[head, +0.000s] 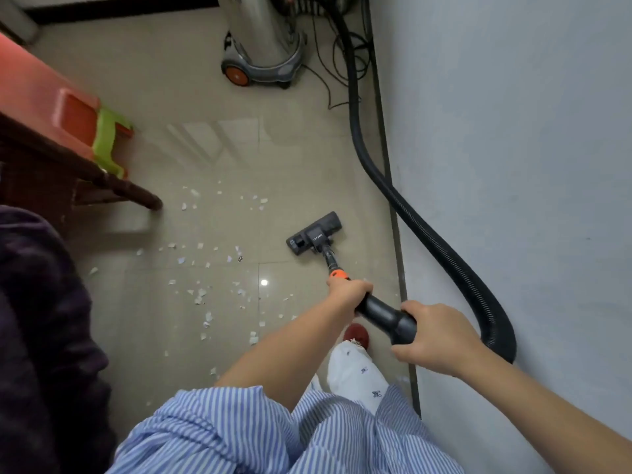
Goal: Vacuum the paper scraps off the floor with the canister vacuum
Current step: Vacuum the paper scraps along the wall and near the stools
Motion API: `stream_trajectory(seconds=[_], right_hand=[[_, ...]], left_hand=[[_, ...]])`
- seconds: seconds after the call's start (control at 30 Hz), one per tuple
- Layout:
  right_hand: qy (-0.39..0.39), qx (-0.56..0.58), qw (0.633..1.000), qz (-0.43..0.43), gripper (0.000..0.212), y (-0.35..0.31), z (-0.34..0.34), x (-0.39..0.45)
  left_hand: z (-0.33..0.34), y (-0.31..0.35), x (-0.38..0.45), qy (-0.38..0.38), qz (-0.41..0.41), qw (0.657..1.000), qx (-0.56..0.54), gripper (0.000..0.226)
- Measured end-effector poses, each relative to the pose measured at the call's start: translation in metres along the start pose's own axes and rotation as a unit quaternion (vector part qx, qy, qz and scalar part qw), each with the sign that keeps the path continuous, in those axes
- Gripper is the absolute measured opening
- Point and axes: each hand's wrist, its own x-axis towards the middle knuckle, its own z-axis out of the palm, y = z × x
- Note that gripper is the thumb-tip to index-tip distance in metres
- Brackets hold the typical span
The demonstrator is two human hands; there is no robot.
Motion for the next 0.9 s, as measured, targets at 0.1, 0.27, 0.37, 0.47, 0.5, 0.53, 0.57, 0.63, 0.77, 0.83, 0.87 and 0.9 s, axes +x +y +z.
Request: stream_trajectory(seconds=[0.1,0.27,0.37,0.47,0.5,0.53,0.57,0.63,0.77,0.83,0.87,0.9], right_hand=[[0.007,-0.005,1.000,-0.026,0.035,-0.015,-0.010,0.015],[0.016,-0.005,0.997,-0.071,0.040,-0.051,-0.041,0.049],[0.025,-0.009,0.994,-0.102,0.039,-0.085,-0.063,0.078],[0.034,-0.002,0.990,-0.133,0.040,-0.129,-0.079,0.119],[0.034,-0.003,0.989,-0.143,0.040,-0.146,-0.083,0.134],[0.030,-0.004,0.988,-0.153,0.041,-0.167,-0.087,0.152],[0.027,-0.007,0.986,-0.164,0.041,-0.189,-0.091,0.171],[0.025,-0.020,0.984,-0.177,0.042,-0.225,-0.097,0.200],[0.020,-0.017,0.981,-0.191,0.041,-0.290,-0.103,0.255],[0.013,-0.010,0.981,-0.194,0.041,-0.316,-0.105,0.278],[0.010,-0.012,0.981,-0.196,0.041,-0.326,-0.104,0.286],[0.008,-0.012,0.980,-0.196,0.040,-0.335,-0.103,0.293]], left_hand=[[-0.016,0.015,0.003,0.011,0.007,1.000,-0.017,0.034],[-0.060,0.056,0.010,0.039,0.026,0.998,-0.049,0.029],[-0.103,0.092,0.019,0.055,0.034,0.995,-0.074,0.045],[-0.154,0.129,0.032,0.090,0.050,0.990,-0.095,0.060],[-0.172,0.141,0.035,0.101,0.052,0.988,-0.104,0.062],[-0.194,0.154,0.042,0.110,0.054,0.986,-0.112,0.062],[-0.218,0.167,0.048,0.122,0.054,0.984,-0.120,0.060],[-0.257,0.187,0.059,0.141,0.049,0.980,-0.134,0.054],[-0.326,0.220,0.086,0.165,0.056,0.972,-0.155,0.046],[-0.354,0.233,0.098,0.173,0.051,0.969,-0.166,0.045],[-0.364,0.237,0.103,0.174,0.049,0.968,-0.172,0.049],[-0.374,0.241,0.107,0.171,0.047,0.969,-0.174,0.054]])
